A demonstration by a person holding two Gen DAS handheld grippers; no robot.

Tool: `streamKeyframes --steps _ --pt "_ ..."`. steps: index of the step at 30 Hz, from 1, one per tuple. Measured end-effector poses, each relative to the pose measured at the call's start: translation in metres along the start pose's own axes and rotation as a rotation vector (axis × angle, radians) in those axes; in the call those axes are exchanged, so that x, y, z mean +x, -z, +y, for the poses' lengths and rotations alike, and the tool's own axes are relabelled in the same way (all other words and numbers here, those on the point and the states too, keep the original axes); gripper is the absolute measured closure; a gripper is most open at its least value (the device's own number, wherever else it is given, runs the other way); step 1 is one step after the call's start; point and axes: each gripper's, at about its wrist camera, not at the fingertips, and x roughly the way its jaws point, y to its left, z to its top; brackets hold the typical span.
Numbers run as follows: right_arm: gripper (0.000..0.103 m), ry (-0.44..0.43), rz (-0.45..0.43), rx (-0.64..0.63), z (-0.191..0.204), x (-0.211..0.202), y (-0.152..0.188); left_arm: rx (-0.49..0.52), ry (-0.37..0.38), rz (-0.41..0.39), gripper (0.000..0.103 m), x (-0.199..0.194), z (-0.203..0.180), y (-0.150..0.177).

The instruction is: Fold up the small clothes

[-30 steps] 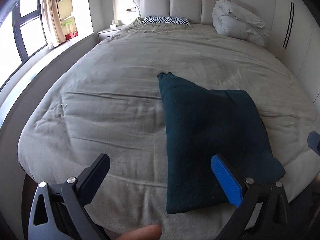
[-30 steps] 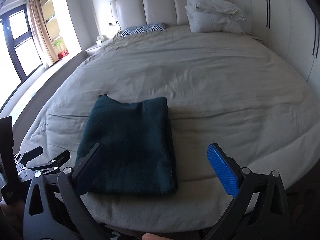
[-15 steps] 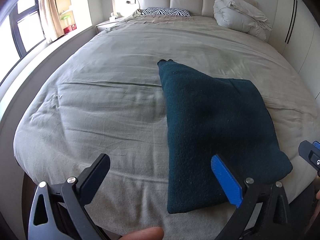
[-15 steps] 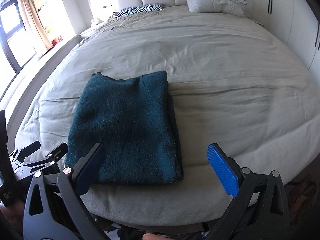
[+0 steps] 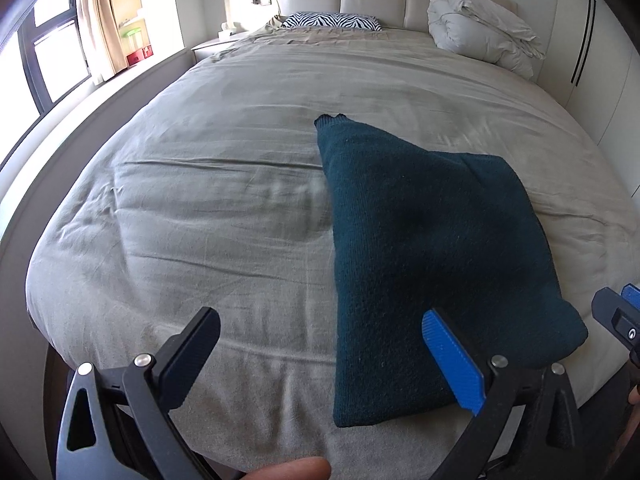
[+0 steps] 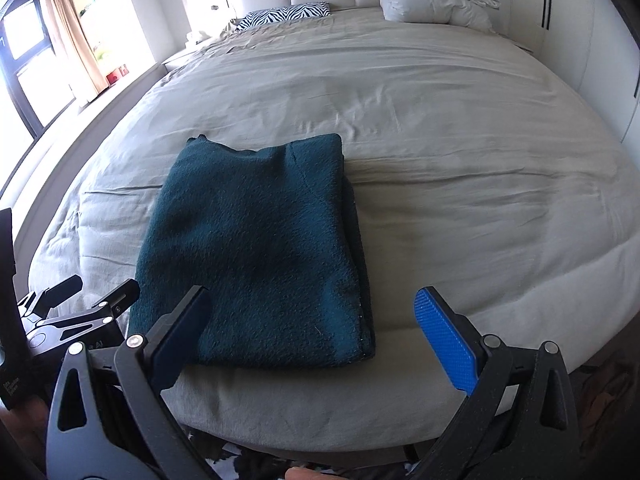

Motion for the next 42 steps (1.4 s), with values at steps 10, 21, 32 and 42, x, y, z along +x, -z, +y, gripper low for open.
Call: streamKeyframes --steps 10,21,32,42 --pt "0.000 -0.003 0.012 -0.004 0.0025 0.0035 0.0015 0.002 0.002 0.007 0.000 0.0025 0.0008 0.0007" --pt "0.000 -0.005 0.017 -0.006 0.0024 0.0053 0.0018 0.002 0.004 0.008 0.000 0.0040 0.0019 0.0007" --pt "0.000 -0.006 0.018 -0.006 0.0029 0.0054 0.0024 0.002 0.004 0.009 0.000 0.0040 0.0018 0.0010" --pt "0.000 -0.006 0.019 -0.006 0.0032 0.0059 0.0033 0.001 0.005 0.011 0.000 0.0047 0.0026 0.0021"
